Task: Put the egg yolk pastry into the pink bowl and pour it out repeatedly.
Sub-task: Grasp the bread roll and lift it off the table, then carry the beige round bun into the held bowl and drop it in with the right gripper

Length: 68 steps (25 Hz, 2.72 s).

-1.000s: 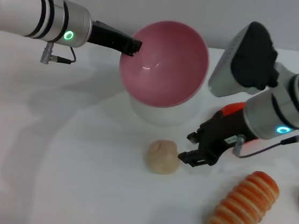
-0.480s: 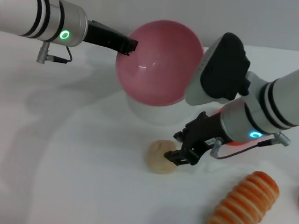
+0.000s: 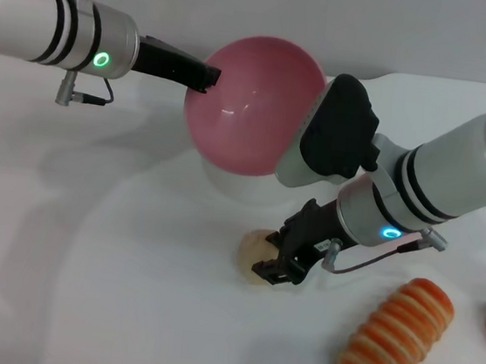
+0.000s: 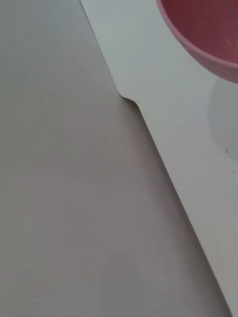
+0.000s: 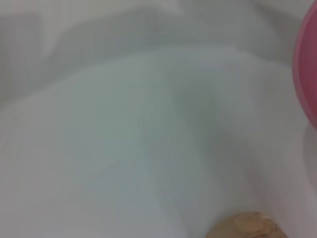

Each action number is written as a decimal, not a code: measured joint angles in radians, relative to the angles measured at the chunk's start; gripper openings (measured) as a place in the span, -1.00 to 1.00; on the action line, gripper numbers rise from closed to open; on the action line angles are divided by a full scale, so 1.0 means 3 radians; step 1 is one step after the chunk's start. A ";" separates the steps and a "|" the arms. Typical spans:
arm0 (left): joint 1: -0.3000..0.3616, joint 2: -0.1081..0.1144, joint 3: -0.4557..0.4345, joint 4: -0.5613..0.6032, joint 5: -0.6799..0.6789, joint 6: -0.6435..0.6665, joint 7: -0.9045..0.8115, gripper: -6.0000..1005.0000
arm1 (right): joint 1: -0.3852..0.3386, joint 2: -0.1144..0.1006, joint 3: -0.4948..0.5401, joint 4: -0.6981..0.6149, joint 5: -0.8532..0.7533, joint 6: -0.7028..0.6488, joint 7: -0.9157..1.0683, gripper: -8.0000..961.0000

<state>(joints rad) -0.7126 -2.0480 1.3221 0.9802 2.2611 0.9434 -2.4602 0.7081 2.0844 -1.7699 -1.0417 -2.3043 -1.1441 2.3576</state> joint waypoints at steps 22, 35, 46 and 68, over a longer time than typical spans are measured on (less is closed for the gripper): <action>0.0054 -0.0005 -0.0005 0.0007 0.0000 0.0020 0.0025 -0.90 | -0.0034 -0.0019 -0.0027 -0.0028 -0.0023 0.0065 0.0006 -0.61; 0.0026 0.0000 -0.0005 0.0001 0.0000 0.0021 0.0013 -0.90 | -0.0504 -0.0033 0.0385 -0.1706 -0.0012 -0.1072 0.0116 -0.79; 0.0036 -0.0012 0.0028 -0.0046 0.0000 0.0119 -0.0009 -0.90 | -0.0660 -0.0029 0.1155 -0.2701 0.0137 -0.1214 0.0053 -0.85; -0.0059 -0.0005 0.0050 -0.0042 0.0003 0.0420 -0.0017 -0.90 | -0.0893 -0.0006 0.1284 -0.2114 0.0396 -0.0387 -0.0603 -0.21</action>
<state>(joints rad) -0.7302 -2.0494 1.3372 0.9677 2.2620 1.0694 -2.4652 0.4400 2.0825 -1.3847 -1.6758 -2.1857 -1.2603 2.1768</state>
